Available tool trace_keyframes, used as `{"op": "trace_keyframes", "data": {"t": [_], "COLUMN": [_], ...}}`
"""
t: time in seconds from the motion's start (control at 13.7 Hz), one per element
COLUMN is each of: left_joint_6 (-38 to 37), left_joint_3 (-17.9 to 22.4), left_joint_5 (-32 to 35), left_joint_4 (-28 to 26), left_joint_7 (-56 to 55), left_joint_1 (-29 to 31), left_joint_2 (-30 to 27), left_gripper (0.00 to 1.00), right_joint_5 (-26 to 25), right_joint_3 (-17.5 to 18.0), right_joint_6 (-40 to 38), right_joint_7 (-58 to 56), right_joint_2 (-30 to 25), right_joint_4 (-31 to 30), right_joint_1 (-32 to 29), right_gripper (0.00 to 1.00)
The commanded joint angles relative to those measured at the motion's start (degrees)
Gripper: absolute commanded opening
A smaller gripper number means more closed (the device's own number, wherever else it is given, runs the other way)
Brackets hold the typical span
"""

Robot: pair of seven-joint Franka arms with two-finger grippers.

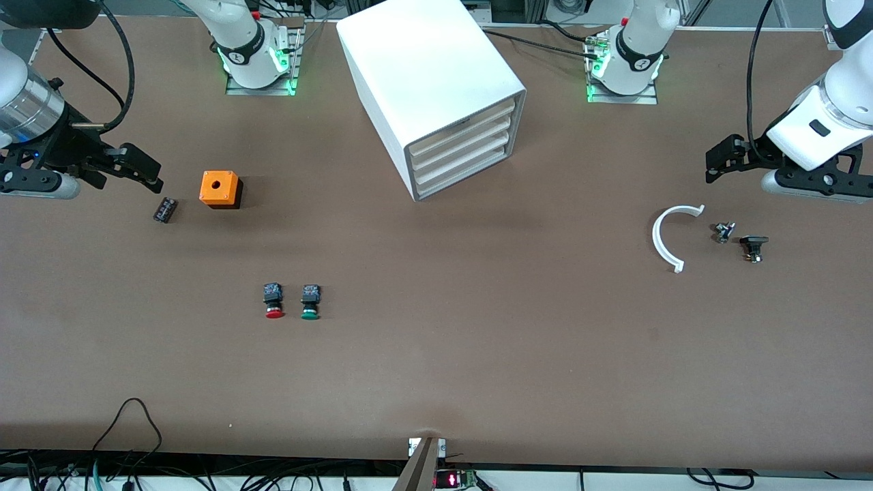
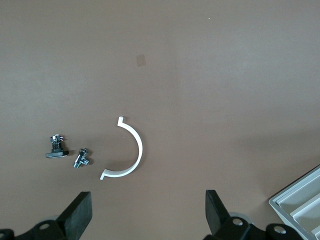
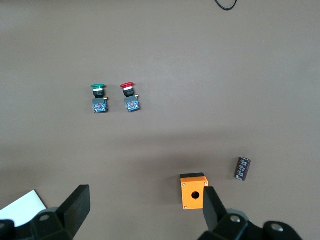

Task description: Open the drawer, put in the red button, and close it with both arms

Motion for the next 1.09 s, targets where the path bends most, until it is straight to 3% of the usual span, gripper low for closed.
{"op": "trace_keyframes", "data": {"t": [0.0,0.66,1.02], "left_joint_6": [-0.6,-1.1,-10.8], "left_joint_3": [0.3,0.3,0.2], "left_joint_5": [1.0,0.5,-5.6], "left_joint_4": [0.1,0.1,0.1], "left_joint_7": [0.9,0.8,1.3], "left_joint_1": [-0.5,-0.4,-1.9], "left_joint_2": [-0.5,-0.5,0.0], "left_gripper": [1.00,1.00,1.00], "right_joint_5": [0.4,1.4,1.3], "right_joint_3": [0.1,0.5,0.8], "right_joint_6": [-0.7,-3.6,-1.8], "right_joint_7": [0.5,-0.3,-3.4], "right_joint_2": [0.4,3.3,10.6], "right_joint_4": [0.6,2.1,2.1], "right_joint_1": [-0.1,2.4,3.6], "right_gripper": [1.00,1.00,1.00]}}
